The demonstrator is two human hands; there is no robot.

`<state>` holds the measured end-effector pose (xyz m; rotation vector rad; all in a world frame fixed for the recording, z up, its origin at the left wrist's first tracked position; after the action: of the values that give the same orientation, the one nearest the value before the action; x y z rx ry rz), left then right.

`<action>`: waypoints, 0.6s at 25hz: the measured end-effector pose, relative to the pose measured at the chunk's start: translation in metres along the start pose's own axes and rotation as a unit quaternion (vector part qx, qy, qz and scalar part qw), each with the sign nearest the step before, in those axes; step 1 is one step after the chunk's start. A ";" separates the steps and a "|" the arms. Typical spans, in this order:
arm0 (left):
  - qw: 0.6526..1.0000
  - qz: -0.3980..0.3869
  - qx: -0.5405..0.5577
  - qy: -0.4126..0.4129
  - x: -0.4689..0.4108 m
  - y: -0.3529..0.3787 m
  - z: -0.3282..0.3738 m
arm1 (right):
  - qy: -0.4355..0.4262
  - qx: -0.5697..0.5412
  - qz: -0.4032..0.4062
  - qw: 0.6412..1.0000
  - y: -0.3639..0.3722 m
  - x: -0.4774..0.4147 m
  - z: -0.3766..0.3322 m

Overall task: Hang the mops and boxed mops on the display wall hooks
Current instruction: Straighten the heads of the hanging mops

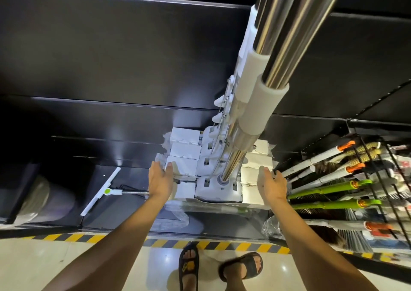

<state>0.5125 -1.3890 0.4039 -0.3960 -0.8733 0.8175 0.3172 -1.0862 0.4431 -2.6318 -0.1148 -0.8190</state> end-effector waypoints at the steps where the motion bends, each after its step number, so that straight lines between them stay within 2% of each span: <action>1: 1.000 -0.017 0.003 0.001 -0.002 0.001 0.000 | 0.010 -0.020 -0.020 1.000 0.003 -0.006 0.002; 4: 0.996 -0.069 0.062 -0.012 -0.004 0.005 0.005 | 0.021 -0.040 -0.065 0.997 0.006 -0.008 -0.003; 7: 0.994 -0.081 0.076 -0.006 0.003 0.008 0.007 | 0.008 -0.013 -0.080 0.997 0.003 -0.012 -0.004; 9: 0.996 -0.070 0.063 0.005 0.007 0.011 0.005 | 0.027 -0.037 -0.086 0.995 0.000 -0.012 -0.007; 11: 0.999 -0.020 0.038 0.018 0.004 0.006 0.005 | 0.036 -0.033 -0.083 0.995 -0.005 -0.016 -0.008; 13: 0.999 0.021 0.011 0.030 -0.008 -0.003 0.008 | 0.010 -0.022 -0.071 0.997 -0.008 -0.023 -0.014; 15: 0.999 0.002 -0.014 0.043 -0.021 -0.006 0.017 | -0.006 -0.032 -0.070 0.997 -0.005 -0.030 -0.020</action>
<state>0.4937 -1.4091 0.4064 -0.4539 -0.8049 0.7880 0.2809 -1.0886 0.4432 -2.7133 -0.2832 -0.8660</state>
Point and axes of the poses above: each hand's wrist, its own x-axis away from the middle knuckle, its own y-axis out of the palm, z = x × y, the point moved 4 cm from there along -x, towards the middle knuckle, and after that the axes turned 12 degrees about -x, right-handed, at the moved point
